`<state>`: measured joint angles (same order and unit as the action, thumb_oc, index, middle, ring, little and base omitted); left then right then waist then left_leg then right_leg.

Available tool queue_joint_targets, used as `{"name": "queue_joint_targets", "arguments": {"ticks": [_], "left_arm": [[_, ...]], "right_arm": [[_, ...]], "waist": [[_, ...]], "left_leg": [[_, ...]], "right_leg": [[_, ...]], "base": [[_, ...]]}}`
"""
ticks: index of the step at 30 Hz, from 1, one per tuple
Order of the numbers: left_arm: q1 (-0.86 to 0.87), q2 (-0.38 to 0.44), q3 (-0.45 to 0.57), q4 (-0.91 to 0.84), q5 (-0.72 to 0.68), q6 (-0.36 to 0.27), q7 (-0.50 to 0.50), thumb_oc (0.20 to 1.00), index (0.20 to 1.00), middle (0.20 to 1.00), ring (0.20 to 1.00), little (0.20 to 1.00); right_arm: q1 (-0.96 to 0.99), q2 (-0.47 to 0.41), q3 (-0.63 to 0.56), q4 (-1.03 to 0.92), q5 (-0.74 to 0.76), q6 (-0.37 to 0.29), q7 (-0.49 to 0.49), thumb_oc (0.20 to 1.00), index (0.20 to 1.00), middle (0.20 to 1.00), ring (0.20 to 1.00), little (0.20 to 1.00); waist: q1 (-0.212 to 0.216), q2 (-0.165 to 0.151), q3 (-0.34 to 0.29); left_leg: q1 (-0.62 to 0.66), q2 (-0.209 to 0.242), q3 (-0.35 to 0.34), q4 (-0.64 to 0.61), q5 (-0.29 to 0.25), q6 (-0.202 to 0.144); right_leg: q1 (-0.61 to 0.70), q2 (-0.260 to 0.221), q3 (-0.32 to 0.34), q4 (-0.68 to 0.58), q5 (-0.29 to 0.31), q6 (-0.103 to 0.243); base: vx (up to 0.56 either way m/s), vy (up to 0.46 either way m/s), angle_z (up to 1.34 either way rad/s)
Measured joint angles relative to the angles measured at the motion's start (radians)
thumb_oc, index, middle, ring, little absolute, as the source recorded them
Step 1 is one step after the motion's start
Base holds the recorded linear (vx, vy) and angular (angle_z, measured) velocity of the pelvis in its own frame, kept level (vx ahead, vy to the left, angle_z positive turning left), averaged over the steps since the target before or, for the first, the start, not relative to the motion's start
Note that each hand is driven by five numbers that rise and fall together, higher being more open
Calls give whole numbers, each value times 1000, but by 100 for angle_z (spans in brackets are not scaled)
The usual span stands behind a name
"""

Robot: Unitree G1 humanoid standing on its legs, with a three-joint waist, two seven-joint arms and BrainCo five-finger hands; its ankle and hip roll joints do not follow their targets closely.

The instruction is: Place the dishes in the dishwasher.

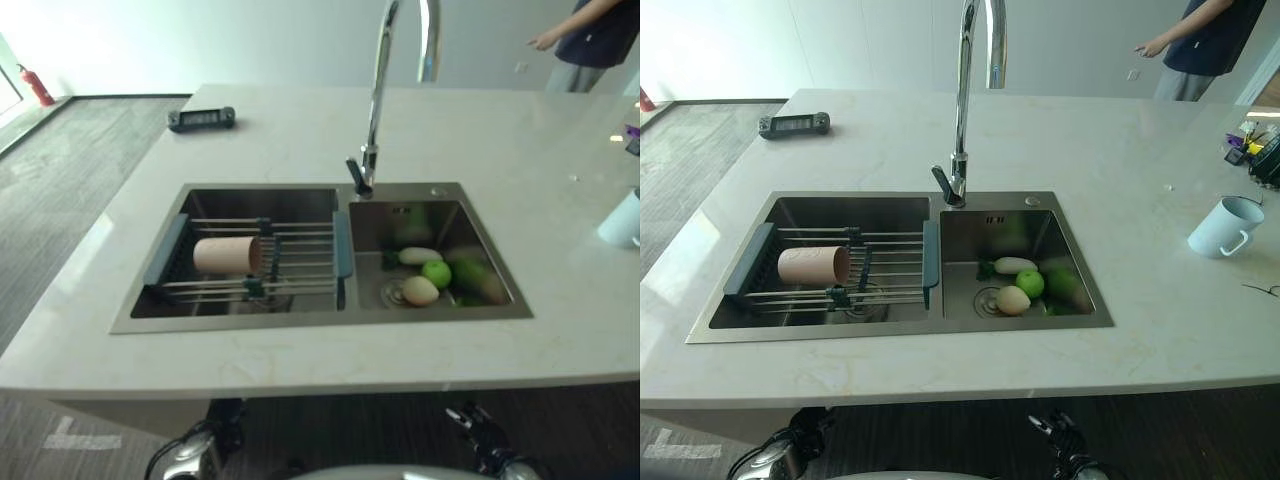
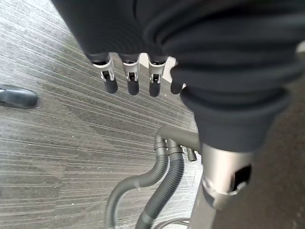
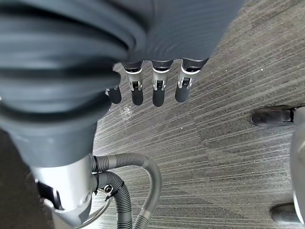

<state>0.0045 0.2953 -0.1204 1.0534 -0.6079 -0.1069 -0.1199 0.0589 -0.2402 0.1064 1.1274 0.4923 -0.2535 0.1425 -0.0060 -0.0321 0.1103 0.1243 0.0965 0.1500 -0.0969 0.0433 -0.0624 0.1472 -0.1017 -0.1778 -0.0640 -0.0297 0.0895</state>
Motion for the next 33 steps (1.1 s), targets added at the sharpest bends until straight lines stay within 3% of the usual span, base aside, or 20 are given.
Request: {"name": "queue_joint_targets", "arguments": {"ticks": [4, 8, 10, 11, 14, 15, 21, 22, 24, 27, 28, 33], "left_arm": [[23, -25, 0, -33, 0, 0, 1, 1000, 1000, 1000, 1000, 1000], [35, -34, 1, -30, 0, 76, 9, 1000, 1000, 1000, 1000, 1000], [20, -41, 60, 194, -47, 311, 84, 1000, 1000, 1000, 1000, 1000], [27, -37, 110, 264, -85, 376, 118, 1000, 1000, 1000, 1000, 1000], [94, 14, 269, 330, -202, 483, 198, 1000, 1000, 1000, 1000, 1000], [114, 72, 319, 330, -216, 514, 222, 1000, 1000, 1000, 1000, 1000], [83, 303, 317, 285, -111, 498, 204, 1000, 1000, 1000, 1000, 1000], [55, 390, 317, 283, -44, 508, 196, 1000, 1000, 1000, 1000, 1000], [51, 441, 330, 287, -5, 518, 198, 1000, 1000, 1000, 1000, 1000], [55, 607, 454, 403, 94, 554, 206, 1000, 1000, 1000, 1000, 1000], [76, 752, 517, 452, 170, 545, 218, 1000, 1000, 1000, 1000, 1000], [32, 963, 556, 458, 272, 464, 259, 1000, 1000, 1000, 1000, 1000]], "right_arm": [[27, -8, 0, 1, 0, 7, -9, 1000, 1000, 1000, 1000, 1000], [16, -17, 0, 0, 1, 8, -12, 1000, 1000, 1000, 1000, 1000], [11, -18, 0, 8, 1, 7, -14, 1000, 1000, 1000, 1000, 1000], [11, -22, -1, 15, 0, 7, -13, 1000, 1000, 1000, 1000, 1000], [8, -51, -6, 23, 0, 14, -9, 1000, 1000, 1000, 1000, 1000], [7, -72, -5, 22, -1, 28, -10, 1000, 1000, 1000, 1000, 1000], [19, -163, -5, 21, 0, 50, -24, 1000, 1000, 1000, 1000, 1000], [31, -191, -6, 23, 1, 50, -24, 1000, 1000, 1000, 1000, 1000], [34, -202, -5, 23, 1, 52, -23, 1000, 1000, 1000, 1000, 1000], [35, -232, 0, 17, 3, 53, -19, 1000, 1000, 1000, 1000, 1000], [42, -260, -4, 9, 12, 54, -21, 1000, 1000, 1000, 1000, 1000], [42, -266, 0, 7, 40, 69, -19, 1000, 1000, 1000, 1000, 1000]], "waist": [[8, 17, -14], [15, 16, -20], [11, 14, -53], [11, 13, -62], [18, 28, -70], [27, 47, -84], [40, 136, -127], [39, 152, -129], [40, 180, -132], [38, 184, -132], [40, 180, -138], [64, 175, -137]], "left_leg": [[0, 6, 13, 1, 3, -3], [1, 9, 25, 6, 4, -3], [1, 9, 25, 6, 3, -2], [1, 9, 24, 3, 3, -2], [0, 8, 24, 0, 3, -2], [-1, 6, 23, -1, 0, 1], [-25, -3, 23, -1, -5, 1], [-36, -8, 22, -1, -2, 3], [-38, -11, 22, -1, 0, 0], [-44, -12, 23, -1, 3, -4], [-54, -15, 22, 0, 10, 5], [-53, -21, 18, 5, 12, 7]], "right_leg": [[3, 5, 1, -18, 27, 7], [4, 7, 0, -28, 42, 0], [4, 7, 0, -29, 40, 0], [4, 7, -1, -29, 38, -2], [6, 5, -4, -29, 37, -2], [6, 4, -5, -29, 37, -2], [-13, -8, -8, -29, 34, 0], [-17, -15, -22, -29, 36, 3], [-17, -19, -25, -30, 37, 5], [-24, -19, -26, -29, 36, 4], [-36, -22, -30, -29, 45, 15], [-29, -28, -40, -23, 45, 20]], "base": [[5, -26, -10], [14, -19, -5], [50, 10, -2], [54, 40, 1], [42, 62, 5], [1, 89, 4], [-28, 55, 4], [-34, 20, 13], [-34, 19, 9], [-4, -2, 1], [-16, -30, 6], [-6, -56, 7]]}}
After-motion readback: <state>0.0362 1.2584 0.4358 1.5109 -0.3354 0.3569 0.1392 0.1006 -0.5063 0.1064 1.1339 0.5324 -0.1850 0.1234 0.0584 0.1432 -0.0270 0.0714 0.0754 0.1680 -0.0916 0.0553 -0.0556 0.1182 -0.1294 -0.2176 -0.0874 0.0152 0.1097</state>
